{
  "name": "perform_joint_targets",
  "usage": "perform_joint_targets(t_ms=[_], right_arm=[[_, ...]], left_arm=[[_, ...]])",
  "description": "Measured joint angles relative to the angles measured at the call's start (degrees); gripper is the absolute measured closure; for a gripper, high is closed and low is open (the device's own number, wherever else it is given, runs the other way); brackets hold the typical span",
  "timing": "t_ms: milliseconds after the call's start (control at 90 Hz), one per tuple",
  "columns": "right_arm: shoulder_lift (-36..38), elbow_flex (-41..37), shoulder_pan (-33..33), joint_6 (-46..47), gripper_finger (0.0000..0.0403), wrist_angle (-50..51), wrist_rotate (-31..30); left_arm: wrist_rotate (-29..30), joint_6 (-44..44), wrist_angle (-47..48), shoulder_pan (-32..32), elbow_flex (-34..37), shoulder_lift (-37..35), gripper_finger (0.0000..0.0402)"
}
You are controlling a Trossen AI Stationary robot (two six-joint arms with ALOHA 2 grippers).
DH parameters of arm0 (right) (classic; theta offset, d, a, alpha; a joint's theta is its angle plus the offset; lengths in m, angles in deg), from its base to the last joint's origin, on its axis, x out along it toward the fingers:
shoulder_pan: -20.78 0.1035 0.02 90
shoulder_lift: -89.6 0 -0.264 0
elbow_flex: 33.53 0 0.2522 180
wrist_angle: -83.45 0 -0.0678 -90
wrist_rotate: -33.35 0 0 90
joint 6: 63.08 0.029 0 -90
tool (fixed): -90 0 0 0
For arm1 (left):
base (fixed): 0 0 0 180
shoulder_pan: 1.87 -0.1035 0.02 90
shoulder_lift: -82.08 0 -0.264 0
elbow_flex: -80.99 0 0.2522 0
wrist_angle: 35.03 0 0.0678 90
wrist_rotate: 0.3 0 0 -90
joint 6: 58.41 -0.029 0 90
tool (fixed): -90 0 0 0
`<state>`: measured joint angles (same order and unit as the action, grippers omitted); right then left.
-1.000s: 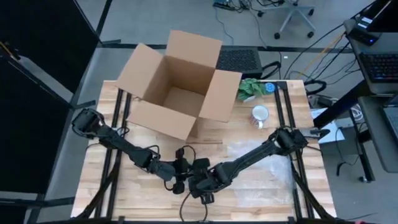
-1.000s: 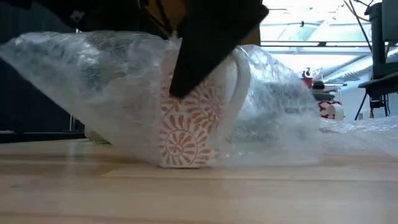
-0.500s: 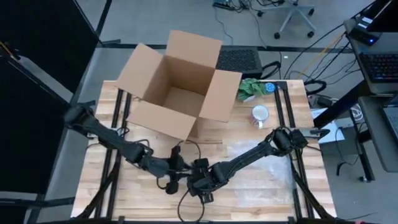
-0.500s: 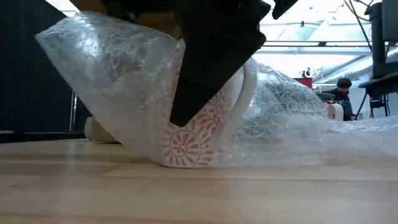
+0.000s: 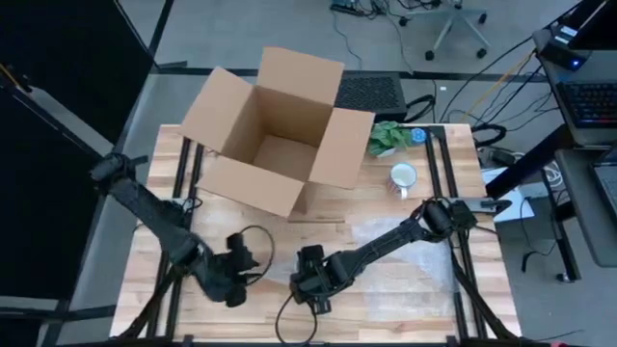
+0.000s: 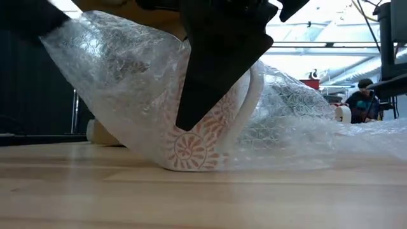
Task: Wrap mug
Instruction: Wrap the yellow mug with bubble wrap
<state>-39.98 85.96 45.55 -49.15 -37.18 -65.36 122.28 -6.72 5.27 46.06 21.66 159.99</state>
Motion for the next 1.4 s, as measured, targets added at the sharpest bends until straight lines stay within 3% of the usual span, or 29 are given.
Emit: perform_joint_targets(t_ms=[89,244,500,678,922,1122,1400], right_arm=[[0.0,0.0,0.0,-0.3,0.0188,0.0,0.0],[0.0,0.0,-0.4,-1.0,0.0188,-0.1,0.1],[0.0,0.0,-0.5,-1.4,0.0188,-0.2,0.1],[0.0,0.0,-1.0,-1.6,0.0188,-0.4,0.1],[0.0,0.0,-1.1,-1.7,0.0188,-0.5,0.0],[0.0,0.0,-1.1,-2.1,0.0188,-1.2,-0.1],[1.0,-0.2,-1.1,-2.4,0.0188,0.9,0.7]], left_arm=[[4.7,6.6,-4.1,3.5,3.8,0.2,0.0297],[5.1,7.5,-17.0,2.2,10.6,4.9,0.0297],[5.3,-14.0,-39.2,-4.4,9.7,9.0,0.0297],[5.0,-25.6,-43.1,-9.5,7.3,8.9,0.0297],[-2.7,-35.4,-52.8,-15.6,7.1,9.5,0.0297],[-9.9,-35.6,-54.1,-19.6,7.0,11.2,0.0297],[-11.5,-35.7,-60.8,-20.4,6.8,17.4,0.0297]])
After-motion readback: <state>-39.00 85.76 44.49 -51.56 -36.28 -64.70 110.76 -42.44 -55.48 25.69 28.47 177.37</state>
